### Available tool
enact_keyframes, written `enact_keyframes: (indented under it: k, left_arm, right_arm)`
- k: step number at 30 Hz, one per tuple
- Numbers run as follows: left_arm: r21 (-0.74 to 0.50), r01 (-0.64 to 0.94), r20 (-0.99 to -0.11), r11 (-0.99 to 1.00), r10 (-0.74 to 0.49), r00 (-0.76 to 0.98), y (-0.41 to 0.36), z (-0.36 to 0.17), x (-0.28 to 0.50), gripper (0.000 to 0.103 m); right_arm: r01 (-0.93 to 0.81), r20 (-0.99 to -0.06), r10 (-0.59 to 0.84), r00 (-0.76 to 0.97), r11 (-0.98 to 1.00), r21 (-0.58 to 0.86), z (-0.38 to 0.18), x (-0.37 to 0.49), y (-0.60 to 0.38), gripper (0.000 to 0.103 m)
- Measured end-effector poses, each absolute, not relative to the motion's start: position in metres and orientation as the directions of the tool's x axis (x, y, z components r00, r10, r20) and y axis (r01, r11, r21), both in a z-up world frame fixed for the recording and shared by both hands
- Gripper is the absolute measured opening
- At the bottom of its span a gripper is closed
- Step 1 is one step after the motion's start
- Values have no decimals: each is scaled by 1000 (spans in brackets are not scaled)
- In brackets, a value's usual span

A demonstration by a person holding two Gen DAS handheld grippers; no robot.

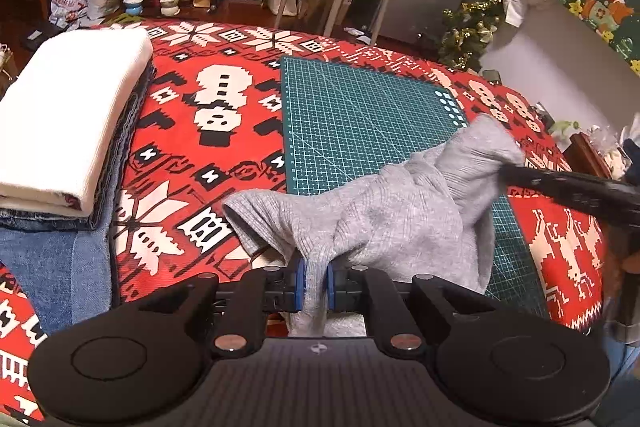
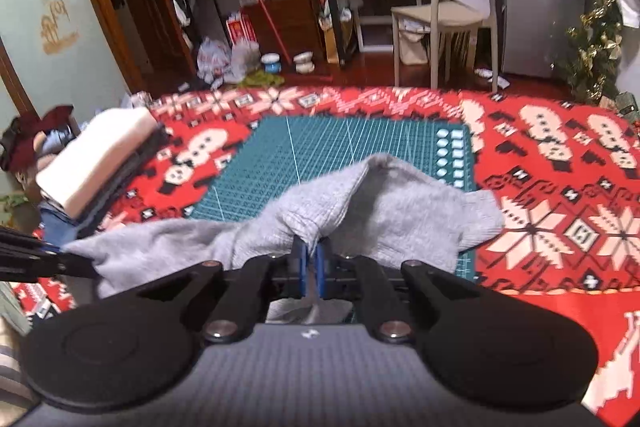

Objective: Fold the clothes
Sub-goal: 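Lift the grey shirt with both tools and shake it out above the mat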

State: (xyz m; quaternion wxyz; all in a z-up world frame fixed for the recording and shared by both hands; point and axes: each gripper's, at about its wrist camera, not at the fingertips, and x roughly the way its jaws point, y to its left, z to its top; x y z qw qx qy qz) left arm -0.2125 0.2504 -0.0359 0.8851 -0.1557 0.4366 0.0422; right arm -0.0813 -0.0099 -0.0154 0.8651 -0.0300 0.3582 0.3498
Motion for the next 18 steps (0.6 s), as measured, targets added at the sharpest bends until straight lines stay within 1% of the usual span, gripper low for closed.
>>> enact_keyframes:
  k: [4, 7, 11, 13, 15, 18]
  left_arm:
    - [-222, -189, -789, 957, -63, 611, 246, -36, -214, 8]
    - [-209, -178, -794, 962, -61, 605, 241, -39, -215, 10]
    - [-208, -170, -792, 963, -64, 608, 241, -40, -217, 10]
    - [-218, -173, -782, 960, -66, 620, 242, -39, -219, 7]
    - [-223, -177, -770, 959, -62, 635, 244, -36, -221, 6]
    - [-231, -185, -742, 955, -50, 668, 248, -24, -224, 6]
  right_arm:
    - [-617, -591, 583, 558, 768, 175, 13, -96, -34, 5]
    - [-574, -561, 575, 595, 793, 204, 27, -101, -56, 5]
    - [-513, -573, 523, 631, 835, 197, 27, -103, -82, 5]
    - [-493, -590, 492, 640, 852, 176, 21, -103, -91, 5]
    - [-464, -598, 486, 638, 862, 205, 17, -102, -100, 5]
    - [-436, -578, 488, 654, 868, 239, 22, -100, -113, 5]
